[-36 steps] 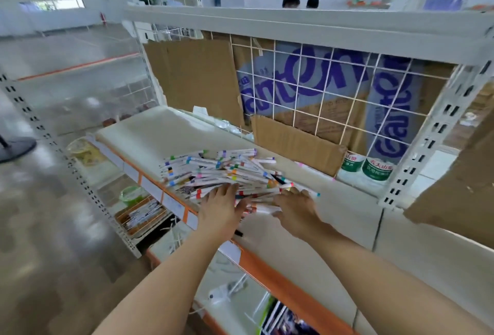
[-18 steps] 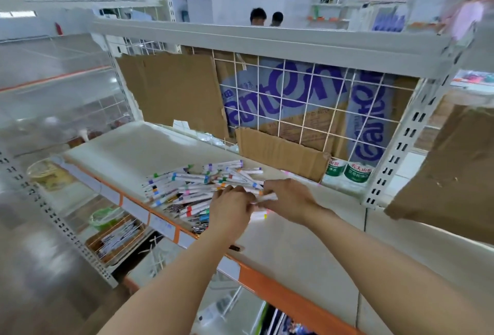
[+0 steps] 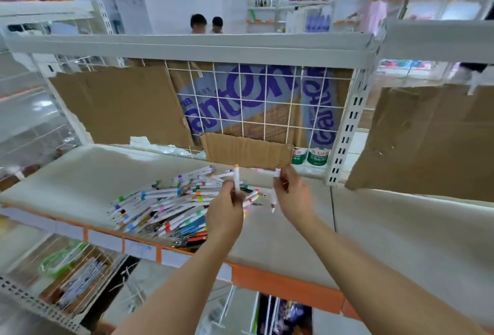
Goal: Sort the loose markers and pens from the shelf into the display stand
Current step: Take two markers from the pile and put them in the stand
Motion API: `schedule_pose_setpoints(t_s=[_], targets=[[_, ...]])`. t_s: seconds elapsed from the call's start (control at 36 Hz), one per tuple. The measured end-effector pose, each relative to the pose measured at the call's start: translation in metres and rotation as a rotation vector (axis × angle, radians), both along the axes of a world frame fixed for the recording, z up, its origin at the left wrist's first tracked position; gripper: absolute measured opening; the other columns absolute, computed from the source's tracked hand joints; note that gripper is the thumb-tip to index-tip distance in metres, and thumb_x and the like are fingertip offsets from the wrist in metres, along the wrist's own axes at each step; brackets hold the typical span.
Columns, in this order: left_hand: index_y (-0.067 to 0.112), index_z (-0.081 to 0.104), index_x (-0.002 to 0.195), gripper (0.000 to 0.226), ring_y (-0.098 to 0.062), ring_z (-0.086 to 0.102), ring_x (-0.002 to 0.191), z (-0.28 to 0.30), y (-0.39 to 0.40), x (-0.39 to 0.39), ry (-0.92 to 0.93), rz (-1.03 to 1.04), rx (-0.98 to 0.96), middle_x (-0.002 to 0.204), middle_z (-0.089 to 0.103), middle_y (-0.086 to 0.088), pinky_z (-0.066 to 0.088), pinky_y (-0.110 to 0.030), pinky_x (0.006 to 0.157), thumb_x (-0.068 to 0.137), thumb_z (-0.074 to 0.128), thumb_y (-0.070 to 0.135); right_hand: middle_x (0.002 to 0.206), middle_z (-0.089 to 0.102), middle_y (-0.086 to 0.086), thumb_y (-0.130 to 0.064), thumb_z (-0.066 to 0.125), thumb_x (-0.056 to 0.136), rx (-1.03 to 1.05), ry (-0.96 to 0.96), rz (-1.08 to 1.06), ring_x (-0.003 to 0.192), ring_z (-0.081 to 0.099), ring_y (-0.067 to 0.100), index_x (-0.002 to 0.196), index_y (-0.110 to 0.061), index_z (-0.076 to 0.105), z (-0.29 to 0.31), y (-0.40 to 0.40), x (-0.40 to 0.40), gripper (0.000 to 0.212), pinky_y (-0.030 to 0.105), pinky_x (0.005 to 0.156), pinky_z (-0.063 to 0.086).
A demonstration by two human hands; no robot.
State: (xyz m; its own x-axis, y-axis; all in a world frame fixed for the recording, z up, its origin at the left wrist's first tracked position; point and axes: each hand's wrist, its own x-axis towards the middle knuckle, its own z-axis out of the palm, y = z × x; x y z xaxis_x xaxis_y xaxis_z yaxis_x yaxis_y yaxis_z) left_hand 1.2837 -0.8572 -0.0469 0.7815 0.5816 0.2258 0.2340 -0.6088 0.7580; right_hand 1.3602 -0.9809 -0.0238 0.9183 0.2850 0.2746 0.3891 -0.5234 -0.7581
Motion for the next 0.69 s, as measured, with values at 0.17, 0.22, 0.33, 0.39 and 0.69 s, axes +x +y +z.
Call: schedule_pose_setpoints(t_s=[0.17,0.22,0.33,0.39,0.69], targets=[[0.011,0.057,0.097,0.02,-0.025,0.053,0.073,0.001,-0.014,0.011,-0.078,-0.01,-0.039,0.082,0.06,-0.006,0.031,-0.032,0.056,0.099,0.044,0.026,0.09,0.065,0.009,-0.025,0.039,0.1,-0.113,-0.145,-0.213,0.075,0.063,0.031,0.113,-0.016,0.046,-0.004,-0.054,-0.004,0.017,0.042,0.058,0.05],[0.008,0.06,0.098,0.024,-0.027,0.053,0.078,0.001,-0.024,0.017,-0.078,-0.046,-0.027,0.087,0.057,-0.007,0.03,-0.031,0.059,0.099,0.045,0.027,0.098,0.066,0.01,-0.027,0.038,0.1,-0.107,-0.144,-0.259,0.074,0.064,0.033,0.114,-0.019,0.044,-0.004,-0.074,-0.006,0.018,0.047,0.061,0.052],[0.004,0.064,0.102,0.025,-0.03,0.052,0.086,0.003,-0.053,0.028,-0.078,-0.133,-0.029,0.099,0.053,-0.013,0.032,-0.03,0.066,0.097,0.049,0.023,0.081,0.064,0.011,-0.026,0.04,0.098,-0.12,-0.141,-0.36,0.069,0.063,0.036,0.102,-0.017,0.043,-0.004,-0.121,-0.012,0.01,0.047,0.059,0.052],[0.004,0.065,0.101,0.025,-0.032,0.054,0.083,0.004,-0.072,0.032,-0.074,-0.177,-0.026,0.096,0.052,-0.012,0.033,-0.03,0.065,0.097,0.05,0.023,0.077,0.064,0.008,-0.022,0.043,0.097,-0.161,-0.153,-0.416,0.07,0.062,0.034,0.104,-0.016,0.045,-0.002,-0.145,-0.016,0.009,0.039,0.057,0.048],[0.006,0.064,0.103,0.022,-0.032,0.056,0.083,0.013,-0.191,0.045,-0.138,-0.394,0.059,0.093,0.059,-0.012,0.031,-0.029,0.062,0.097,0.05,0.022,0.087,0.065,0.003,-0.021,0.045,0.098,-0.227,-0.233,-0.712,0.083,0.061,0.031,0.11,-0.017,0.061,0.009,-0.281,-0.046,0.02,0.031,0.059,0.035]])
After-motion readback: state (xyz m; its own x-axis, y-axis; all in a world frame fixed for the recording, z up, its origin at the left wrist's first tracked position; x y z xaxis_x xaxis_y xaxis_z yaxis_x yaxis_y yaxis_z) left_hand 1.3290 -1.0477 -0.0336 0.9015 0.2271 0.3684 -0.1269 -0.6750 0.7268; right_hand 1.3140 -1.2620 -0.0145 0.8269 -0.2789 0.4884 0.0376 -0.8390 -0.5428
